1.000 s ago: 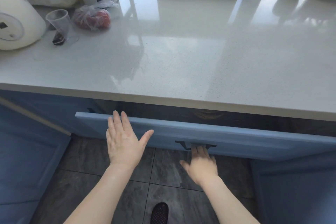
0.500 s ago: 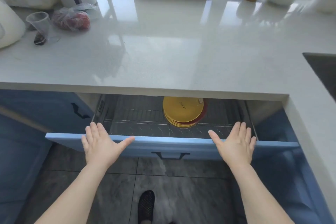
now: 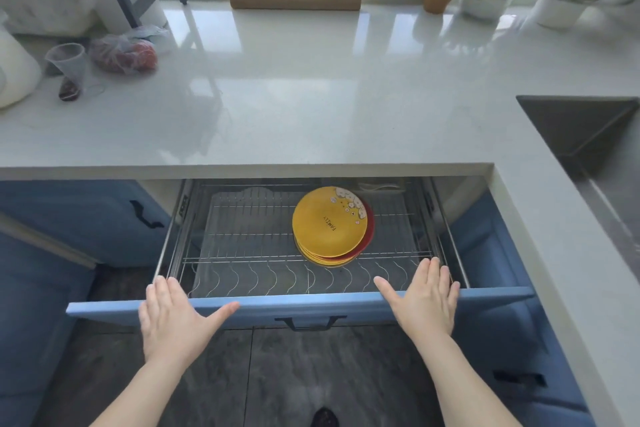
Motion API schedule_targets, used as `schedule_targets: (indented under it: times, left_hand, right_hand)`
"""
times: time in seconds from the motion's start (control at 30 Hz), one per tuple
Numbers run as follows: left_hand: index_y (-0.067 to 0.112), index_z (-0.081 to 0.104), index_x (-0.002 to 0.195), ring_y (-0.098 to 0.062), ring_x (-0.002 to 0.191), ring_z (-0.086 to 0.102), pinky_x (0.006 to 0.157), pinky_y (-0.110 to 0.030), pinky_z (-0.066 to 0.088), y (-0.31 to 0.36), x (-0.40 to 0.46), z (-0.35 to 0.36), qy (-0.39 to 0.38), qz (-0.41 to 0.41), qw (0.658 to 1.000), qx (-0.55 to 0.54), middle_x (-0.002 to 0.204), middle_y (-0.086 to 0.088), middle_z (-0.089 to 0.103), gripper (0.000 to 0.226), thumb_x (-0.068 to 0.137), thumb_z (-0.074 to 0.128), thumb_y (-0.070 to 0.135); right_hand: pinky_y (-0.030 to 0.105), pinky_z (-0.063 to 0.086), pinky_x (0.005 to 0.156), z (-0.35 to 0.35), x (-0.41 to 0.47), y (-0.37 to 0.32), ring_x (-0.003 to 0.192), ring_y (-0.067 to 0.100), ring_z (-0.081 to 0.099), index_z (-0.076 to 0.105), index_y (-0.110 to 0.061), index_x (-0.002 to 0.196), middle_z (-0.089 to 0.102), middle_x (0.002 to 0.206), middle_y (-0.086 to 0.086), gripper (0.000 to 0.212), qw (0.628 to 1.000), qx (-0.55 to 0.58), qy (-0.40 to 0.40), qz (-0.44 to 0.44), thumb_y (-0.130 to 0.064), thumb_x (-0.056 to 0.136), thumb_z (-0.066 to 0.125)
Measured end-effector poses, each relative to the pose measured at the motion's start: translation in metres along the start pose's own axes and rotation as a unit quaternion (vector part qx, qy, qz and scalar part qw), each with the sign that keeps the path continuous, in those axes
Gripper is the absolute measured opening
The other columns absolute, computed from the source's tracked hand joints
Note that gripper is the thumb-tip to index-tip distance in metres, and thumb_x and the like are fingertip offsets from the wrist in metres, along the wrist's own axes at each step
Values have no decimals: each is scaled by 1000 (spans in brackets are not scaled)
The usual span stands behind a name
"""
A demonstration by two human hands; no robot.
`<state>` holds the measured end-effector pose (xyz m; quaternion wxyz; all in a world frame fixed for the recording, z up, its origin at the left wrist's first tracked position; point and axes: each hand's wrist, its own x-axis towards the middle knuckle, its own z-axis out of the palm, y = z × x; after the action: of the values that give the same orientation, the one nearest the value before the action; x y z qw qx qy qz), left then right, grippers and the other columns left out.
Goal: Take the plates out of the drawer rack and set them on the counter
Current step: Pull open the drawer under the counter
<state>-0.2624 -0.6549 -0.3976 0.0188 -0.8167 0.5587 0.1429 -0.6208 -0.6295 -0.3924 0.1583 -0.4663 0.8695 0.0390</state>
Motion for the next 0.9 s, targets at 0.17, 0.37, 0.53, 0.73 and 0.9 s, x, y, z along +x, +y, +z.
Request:
schedule_targets:
  times: [0.17, 0.37, 0.53, 0.73, 0.9]
  left_hand:
    - [1, 11, 151, -28, 149, 1, 121, -43, 6, -12, -26, 2, -16, -8, 1000, -2, 161, -14, 8, 134, 57, 45, 91]
    - [2, 6, 152, -26, 149, -4, 122, -41, 2, -28, -55, 3, -35, -16, 999, -8, 162, -13, 3, 135, 59, 45, 92]
    - [2, 4, 152, -27, 149, -4, 122, -41, 2, -42, -79, 8, -35, -14, 999, -3, 162, -14, 1, 135, 60, 42, 92]
    - [2, 2, 152, -27, 149, -6, 122, -41, 1, -54, -92, 10, -35, 8, 999, 10, 162, -14, -2, 132, 63, 40, 91]
    - [2, 1, 152, -27, 149, -6, 122, -41, 2, -55, -91, 10, -38, 19, 999, 23, 162, -14, -3, 129, 66, 42, 88]
  right_hand:
    - [47, 0, 121, 7, -24, 13, 151, 27, 1, 4, -7, 155, 2, 164, 10, 112, 1000, -19, -14, 4, -86, 77, 20]
    - [47, 0, 122, 16, -51, 29, 151, 26, 3, 6, -8, 155, 4, 164, 10, 113, 999, -26, -21, 7, -87, 76, 18]
    - [47, 0, 121, 24, -74, 42, 151, 25, 2, 6, -9, 155, 4, 164, 9, 114, 999, -37, -27, 9, -88, 73, 14]
    - [47, -1, 121, 26, -88, 49, 151, 24, 2, 6, -9, 155, 3, 164, 8, 117, 998, -40, -38, 5, -88, 68, 6]
    - [47, 0, 121, 25, -86, 48, 151, 24, 3, 7, -10, 155, 5, 164, 9, 116, 998, -46, -43, 3, -87, 70, 7]
